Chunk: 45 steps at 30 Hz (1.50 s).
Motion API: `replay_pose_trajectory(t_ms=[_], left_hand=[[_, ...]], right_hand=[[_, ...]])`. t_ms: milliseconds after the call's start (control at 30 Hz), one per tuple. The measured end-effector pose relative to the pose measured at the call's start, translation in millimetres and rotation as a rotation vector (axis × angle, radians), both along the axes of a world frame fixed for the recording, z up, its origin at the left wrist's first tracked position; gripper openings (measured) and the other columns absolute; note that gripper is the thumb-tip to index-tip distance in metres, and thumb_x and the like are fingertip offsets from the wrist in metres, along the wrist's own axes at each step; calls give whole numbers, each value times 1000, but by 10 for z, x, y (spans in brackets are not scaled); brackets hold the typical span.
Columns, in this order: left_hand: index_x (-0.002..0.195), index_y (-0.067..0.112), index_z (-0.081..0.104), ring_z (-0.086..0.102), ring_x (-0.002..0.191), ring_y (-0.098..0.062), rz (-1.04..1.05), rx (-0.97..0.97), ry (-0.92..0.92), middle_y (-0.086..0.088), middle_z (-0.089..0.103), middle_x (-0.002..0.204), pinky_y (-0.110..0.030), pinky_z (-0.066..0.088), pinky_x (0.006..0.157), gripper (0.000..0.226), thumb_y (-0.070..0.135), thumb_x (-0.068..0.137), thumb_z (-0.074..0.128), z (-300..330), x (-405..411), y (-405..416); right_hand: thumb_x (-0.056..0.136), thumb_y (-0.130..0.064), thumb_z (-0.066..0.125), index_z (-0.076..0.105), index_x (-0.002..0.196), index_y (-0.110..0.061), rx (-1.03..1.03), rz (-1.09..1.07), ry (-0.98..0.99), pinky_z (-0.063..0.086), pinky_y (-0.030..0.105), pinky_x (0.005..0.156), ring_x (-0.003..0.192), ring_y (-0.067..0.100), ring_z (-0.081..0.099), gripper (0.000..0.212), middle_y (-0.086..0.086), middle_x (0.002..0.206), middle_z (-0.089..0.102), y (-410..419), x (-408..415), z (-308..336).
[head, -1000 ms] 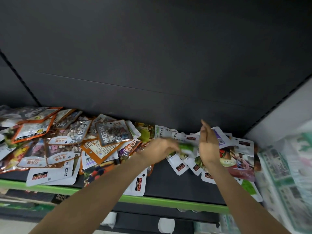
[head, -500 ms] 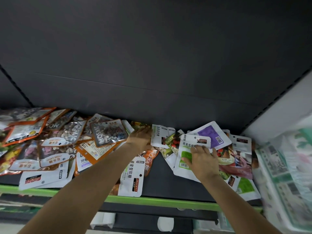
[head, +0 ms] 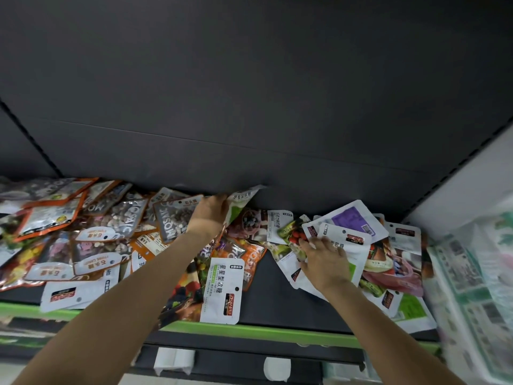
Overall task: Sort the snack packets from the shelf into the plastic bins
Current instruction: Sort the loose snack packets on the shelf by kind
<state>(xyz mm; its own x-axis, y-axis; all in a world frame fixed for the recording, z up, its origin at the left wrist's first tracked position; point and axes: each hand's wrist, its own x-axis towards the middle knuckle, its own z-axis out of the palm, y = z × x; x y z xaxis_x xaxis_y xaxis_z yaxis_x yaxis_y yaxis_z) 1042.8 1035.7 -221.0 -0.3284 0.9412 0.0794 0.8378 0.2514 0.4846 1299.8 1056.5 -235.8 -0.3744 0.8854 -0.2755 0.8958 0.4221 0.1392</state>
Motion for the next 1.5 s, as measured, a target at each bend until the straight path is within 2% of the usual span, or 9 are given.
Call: replay_pose_trajectory(t_ms=[233,533,700,833,967,1033,1133,1333,1500], left_hand=[[105,-4,60,63,88,-37,105,80,-270,-24,65,95,-30,39,68,26,14,100,42,1,39,-166],[109,0,62,61,88,-28,90,122,-334,-15,65,99,-18,35,70,22,8,98,45,75,64,-260],[109,10,65,65,92,-34,102,180,-593,-16,68,105,-50,54,83,21,5,95,50,43,23,-314],[110,9,64,66,89,-31,83,169,-546,-13,69,103,-48,55,80,20,9,96,49,97,61,-315],[109,7,63,66,95,-25,138,199,-603,-12,68,107,-43,54,86,19,12,97,49,119,48,-322],[110,6,62,65,94,-21,160,203,-564,-11,67,107,-36,54,85,20,13,98,47,153,76,-319],[107,5,62,66,92,-21,127,240,-539,-10,68,105,-38,54,85,20,14,98,47,174,147,-295],[98,-1,64,58,66,-29,-22,255,-229,-18,65,80,-29,40,62,20,6,96,45,247,400,-208],[135,32,49,57,115,-27,-531,-199,219,-3,56,132,-38,47,94,50,6,93,43,-85,798,-98]], right_hand=[[95,-54,39,1,151,-36,-100,259,72,2,49,117,147,24,-4,69,-6,160,-1,75,-372,-125],[97,-29,41,28,145,-8,175,148,-23,13,47,117,143,26,19,55,10,149,33,-44,-388,-89],[89,-38,56,28,144,-16,130,236,112,14,41,117,136,23,31,65,7,143,37,104,-389,-97],[92,-45,52,40,138,-21,78,196,130,22,35,113,127,20,45,53,3,136,49,240,-496,-162],[82,-37,70,71,94,-21,290,238,50,50,31,81,76,22,69,20,4,81,71,342,-370,-11],[38,-20,93,64,51,-18,419,251,105,47,24,47,37,20,55,31,1,41,55,352,-266,49],[30,-15,93,54,37,-16,479,185,212,43,22,42,27,18,45,40,0,31,44,319,-235,75],[93,-26,56,66,114,-15,218,49,350,44,37,92,99,28,63,26,8,107,69,220,-73,32],[94,-2,43,45,131,-6,236,-413,791,44,43,87,117,36,47,37,21,129,45,117,280,174]])
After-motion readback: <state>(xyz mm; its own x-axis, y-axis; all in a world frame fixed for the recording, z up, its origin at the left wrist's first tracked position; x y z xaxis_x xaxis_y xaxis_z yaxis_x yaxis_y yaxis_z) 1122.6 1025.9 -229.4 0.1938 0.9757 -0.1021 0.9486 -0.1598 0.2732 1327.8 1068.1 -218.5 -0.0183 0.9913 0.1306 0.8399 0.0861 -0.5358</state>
